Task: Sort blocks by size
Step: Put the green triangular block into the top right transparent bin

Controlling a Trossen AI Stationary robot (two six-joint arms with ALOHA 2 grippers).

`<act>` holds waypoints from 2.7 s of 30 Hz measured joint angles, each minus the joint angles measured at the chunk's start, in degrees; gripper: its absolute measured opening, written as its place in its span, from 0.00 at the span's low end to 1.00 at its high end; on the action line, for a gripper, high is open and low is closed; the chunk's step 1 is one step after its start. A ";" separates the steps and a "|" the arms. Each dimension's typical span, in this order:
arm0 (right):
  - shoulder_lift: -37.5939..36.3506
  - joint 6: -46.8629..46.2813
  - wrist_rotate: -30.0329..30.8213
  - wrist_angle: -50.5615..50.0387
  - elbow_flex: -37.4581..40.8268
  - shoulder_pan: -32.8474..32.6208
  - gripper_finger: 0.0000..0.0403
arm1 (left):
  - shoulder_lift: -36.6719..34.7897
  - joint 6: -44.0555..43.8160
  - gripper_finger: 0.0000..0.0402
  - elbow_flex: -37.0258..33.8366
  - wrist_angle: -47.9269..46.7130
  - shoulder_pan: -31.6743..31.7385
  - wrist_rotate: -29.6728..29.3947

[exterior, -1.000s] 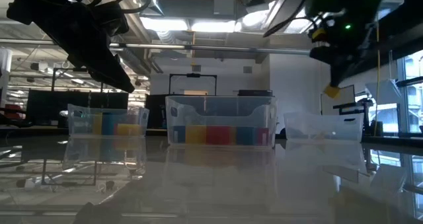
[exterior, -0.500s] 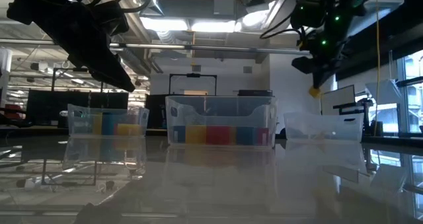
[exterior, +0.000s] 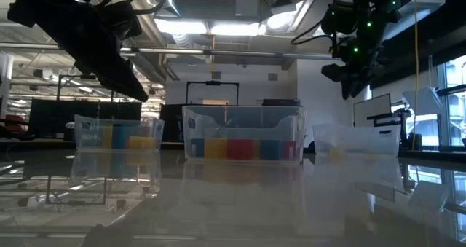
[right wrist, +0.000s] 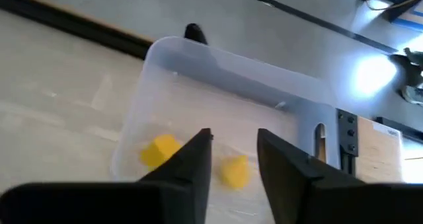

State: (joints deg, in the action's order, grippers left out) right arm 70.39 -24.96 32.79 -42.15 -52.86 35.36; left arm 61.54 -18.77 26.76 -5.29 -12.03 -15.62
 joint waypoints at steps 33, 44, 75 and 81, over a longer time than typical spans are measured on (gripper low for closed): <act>13.11 -3.46 9.42 26.17 0.04 -58.28 0.39 | 2.47 -24.85 0.52 19.21 -45.48 -20.93 1.90; 16.83 -4.40 10.34 29.81 0.04 -58.22 0.39 | 10.64 -60.03 0.52 18.86 -55.22 -35.41 13.31; 16.83 -2.59 11.76 32.24 0.04 -58.22 0.39 | 12.55 -59.50 0.52 13.51 -50.11 -40.86 18.97; 16.81 -2.59 11.71 32.36 0.04 -58.22 0.39 | 12.57 -50.90 0.52 11.23 -49.97 -42.90 19.48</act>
State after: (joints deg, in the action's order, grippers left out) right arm 87.20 -27.55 44.50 -9.79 -52.82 -22.85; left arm 74.11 -69.67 37.99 -55.26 -54.93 3.86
